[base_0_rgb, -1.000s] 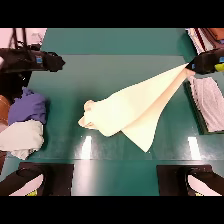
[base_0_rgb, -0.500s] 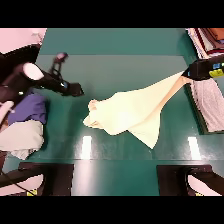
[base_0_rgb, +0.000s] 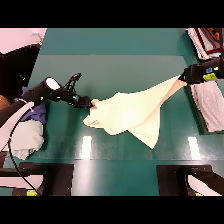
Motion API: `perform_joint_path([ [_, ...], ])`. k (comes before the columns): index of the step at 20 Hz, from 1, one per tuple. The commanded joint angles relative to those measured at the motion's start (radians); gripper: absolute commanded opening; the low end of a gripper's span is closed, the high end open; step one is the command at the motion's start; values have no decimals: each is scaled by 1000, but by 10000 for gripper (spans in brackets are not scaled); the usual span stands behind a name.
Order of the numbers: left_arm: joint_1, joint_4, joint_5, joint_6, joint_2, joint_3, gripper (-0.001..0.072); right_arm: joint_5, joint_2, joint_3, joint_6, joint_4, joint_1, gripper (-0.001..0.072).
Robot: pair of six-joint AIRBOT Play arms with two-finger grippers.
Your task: Fold the shirts.
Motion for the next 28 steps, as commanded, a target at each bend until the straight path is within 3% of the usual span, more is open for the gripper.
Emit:
perform_joint_path([
  [1, -18, -39, 58, 10, -9, -1, 34, -7, 1, -3, 0, 0, 0, 15],
  [5, 29, -27, -31, -30, 47, 110, 26, -5, 1, 51, -1, -17, 0, 15],
  [12, 218, 21, -76, -50, 521, 455, 26, 39, 1, 420, -13, -44, 0, 15],
  [17, 229, 117, -96, -77, 758, 671, 26, 105, 19, 640, -19, -57, 0, 15],
  [21, 229, 185, -98, -154, 812, 830, 25, 42, 143, 579, -19, -114, 0, 14],
  [28, 229, 267, -125, -176, 753, 916, 25, 3, 204, 552, -18, -238, 0, 12],
])
